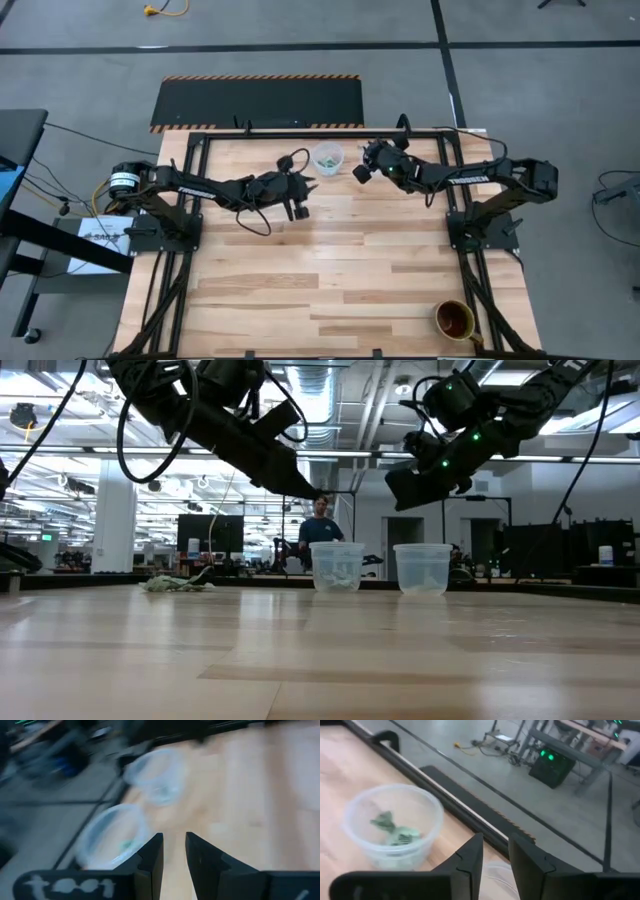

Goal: Pick and place Stevia / Truvia into bins
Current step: Put the stevia packet into the right transparent container

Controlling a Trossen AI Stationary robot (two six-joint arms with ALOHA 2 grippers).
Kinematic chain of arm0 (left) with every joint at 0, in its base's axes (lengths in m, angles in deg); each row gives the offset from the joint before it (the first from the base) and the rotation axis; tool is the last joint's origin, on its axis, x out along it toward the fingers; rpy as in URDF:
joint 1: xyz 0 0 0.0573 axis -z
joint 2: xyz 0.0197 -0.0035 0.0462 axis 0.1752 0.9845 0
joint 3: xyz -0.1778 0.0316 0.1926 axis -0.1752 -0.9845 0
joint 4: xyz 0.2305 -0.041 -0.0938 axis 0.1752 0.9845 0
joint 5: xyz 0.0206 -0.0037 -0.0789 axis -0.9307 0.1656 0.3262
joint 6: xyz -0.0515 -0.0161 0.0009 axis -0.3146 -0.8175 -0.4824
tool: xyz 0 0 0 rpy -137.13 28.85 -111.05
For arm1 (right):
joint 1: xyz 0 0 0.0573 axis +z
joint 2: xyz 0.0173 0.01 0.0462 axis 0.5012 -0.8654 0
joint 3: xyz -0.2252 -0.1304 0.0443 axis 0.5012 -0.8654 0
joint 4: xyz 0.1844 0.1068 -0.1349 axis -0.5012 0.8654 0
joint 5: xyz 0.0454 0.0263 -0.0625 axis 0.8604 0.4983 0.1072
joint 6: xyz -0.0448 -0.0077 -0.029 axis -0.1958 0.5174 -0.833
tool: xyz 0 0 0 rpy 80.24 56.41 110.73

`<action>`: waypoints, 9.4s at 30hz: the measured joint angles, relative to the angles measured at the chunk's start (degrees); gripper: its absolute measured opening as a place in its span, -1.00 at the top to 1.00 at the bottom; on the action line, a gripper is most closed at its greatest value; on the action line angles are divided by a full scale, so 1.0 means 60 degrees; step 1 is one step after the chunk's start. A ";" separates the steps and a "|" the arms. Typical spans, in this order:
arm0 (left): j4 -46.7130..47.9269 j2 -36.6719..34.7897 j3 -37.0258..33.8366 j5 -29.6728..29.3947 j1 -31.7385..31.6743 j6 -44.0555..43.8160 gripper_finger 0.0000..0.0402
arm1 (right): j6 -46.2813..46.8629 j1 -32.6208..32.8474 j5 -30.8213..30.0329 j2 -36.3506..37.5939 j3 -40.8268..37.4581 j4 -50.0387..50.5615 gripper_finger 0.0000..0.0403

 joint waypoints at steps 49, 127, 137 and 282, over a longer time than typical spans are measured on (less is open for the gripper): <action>0.4584 -0.3898 -0.2776 0.0618 -0.1129 -0.4457 0.64 | -0.1651 0.0827 0.1282 0.0000 0.0000 -0.0299 0.57; 0.3800 -0.1035 -0.2495 -0.0441 -0.1883 -0.4214 0.77 | -0.1644 0.0830 0.1333 0.0000 0.0000 -0.0299 0.57; 0.3954 -0.1038 -0.2484 -0.0457 -0.1883 -0.4304 0.64 | -0.1648 0.0827 0.1453 0.0000 0.0000 -0.0298 0.57; -0.2291 -0.1045 -0.1060 0.2673 0.1377 0.2969 1.00 | -0.5582 0.2462 0.7238 -0.0004 0.0000 -0.2594 0.36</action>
